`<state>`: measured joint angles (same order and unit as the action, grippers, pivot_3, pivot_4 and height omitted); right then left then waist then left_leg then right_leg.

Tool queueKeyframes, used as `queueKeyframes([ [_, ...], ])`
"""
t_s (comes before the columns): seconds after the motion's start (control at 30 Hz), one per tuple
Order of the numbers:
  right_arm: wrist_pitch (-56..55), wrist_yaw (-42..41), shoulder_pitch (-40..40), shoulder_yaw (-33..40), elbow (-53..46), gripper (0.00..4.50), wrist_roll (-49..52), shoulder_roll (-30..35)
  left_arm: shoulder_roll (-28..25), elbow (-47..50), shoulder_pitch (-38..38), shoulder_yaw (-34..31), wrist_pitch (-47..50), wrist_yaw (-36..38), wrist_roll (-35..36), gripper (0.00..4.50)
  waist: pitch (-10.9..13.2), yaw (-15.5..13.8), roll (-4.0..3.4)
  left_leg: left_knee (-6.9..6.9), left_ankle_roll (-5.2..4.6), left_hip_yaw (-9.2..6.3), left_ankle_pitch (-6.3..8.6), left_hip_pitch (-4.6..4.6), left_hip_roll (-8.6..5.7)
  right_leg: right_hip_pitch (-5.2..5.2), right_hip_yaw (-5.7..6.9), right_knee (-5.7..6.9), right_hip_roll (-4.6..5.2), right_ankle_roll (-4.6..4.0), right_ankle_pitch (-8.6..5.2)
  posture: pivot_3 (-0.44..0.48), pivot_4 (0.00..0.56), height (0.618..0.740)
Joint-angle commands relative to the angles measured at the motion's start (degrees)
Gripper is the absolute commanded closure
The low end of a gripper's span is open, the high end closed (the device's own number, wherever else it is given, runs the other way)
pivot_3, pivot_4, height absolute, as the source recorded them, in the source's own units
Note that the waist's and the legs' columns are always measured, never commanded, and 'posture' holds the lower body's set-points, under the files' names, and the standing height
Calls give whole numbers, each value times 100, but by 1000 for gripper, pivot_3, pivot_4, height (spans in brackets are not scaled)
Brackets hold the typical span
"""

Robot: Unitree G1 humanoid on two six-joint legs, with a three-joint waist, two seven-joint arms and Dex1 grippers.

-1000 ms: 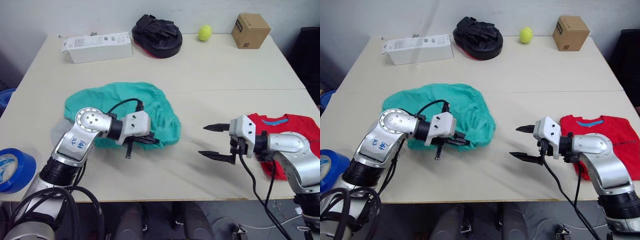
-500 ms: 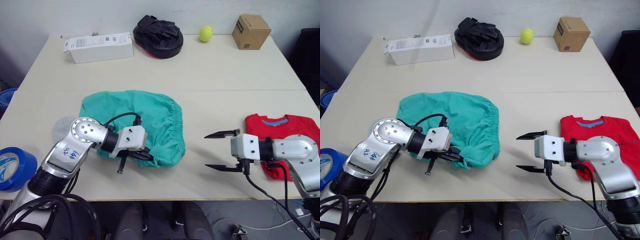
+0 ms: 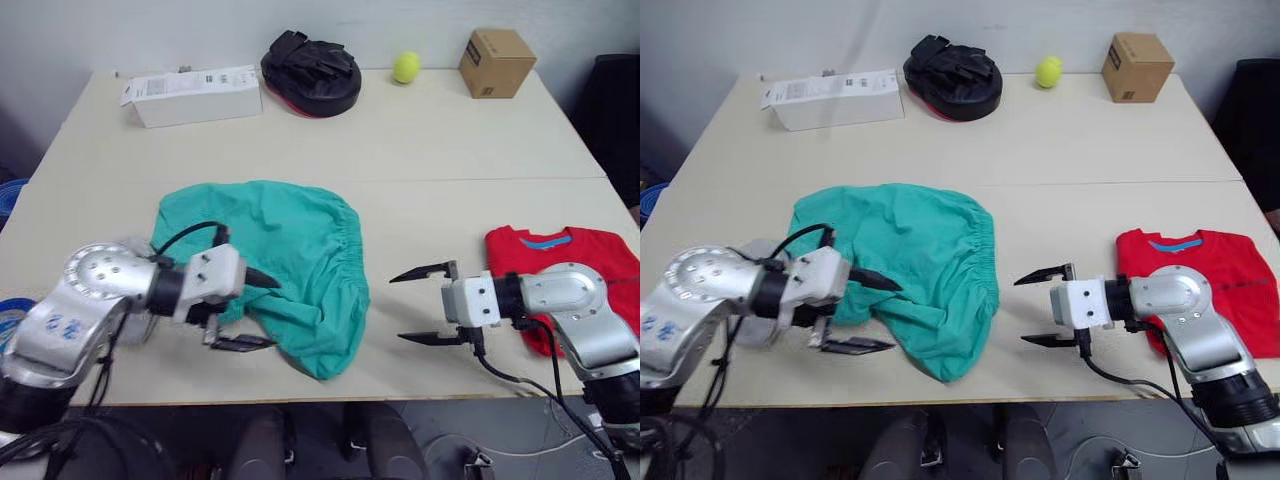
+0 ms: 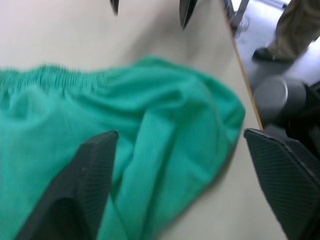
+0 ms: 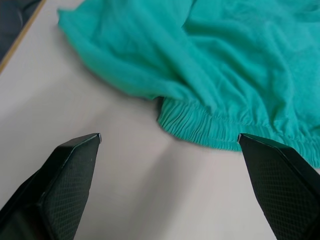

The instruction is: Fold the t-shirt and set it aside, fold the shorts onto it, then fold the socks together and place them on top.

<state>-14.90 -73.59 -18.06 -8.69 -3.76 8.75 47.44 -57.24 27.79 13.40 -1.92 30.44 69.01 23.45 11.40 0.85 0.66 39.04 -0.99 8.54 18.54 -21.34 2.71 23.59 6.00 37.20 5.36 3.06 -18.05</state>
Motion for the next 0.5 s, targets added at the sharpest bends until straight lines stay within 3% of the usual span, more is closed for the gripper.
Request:
queueKeyframes([
  [0.03,-811,-17,-443,-279,507,0,-364,-236,-295,134,-771,-377,-865,-119,-652,27,0,51,0,0,0,1,0,1,0,0,-1,-1,0,0,0,0,150,740],
  [0.2,-1382,38,-1126,-744,1403,0,-718,-765,-260,11,-1555,-490,-1419,-593,-1285,27,1,77,-2,-1,1,2,0,0,1,3,-2,3,1,-4,-2,0,150,740],
  [0.4,-1480,217,-1554,-1079,2025,0,-946,-1447,-116,-637,-1500,-296,-1730,-1027,-1784,27,0,78,-1,-1,0,3,0,1,0,4,-2,12,6,-6,-3,0,150,740],
  [0.5,-1650,326,-1660,-1162,2388,578,-1125,-1565,-87,-870,-1357,-231,-1856,-1024,-1805,583,-2,81,2,-2,0,2,0,5,2,2,0,13,7,-6,-3,0,150,740],
])
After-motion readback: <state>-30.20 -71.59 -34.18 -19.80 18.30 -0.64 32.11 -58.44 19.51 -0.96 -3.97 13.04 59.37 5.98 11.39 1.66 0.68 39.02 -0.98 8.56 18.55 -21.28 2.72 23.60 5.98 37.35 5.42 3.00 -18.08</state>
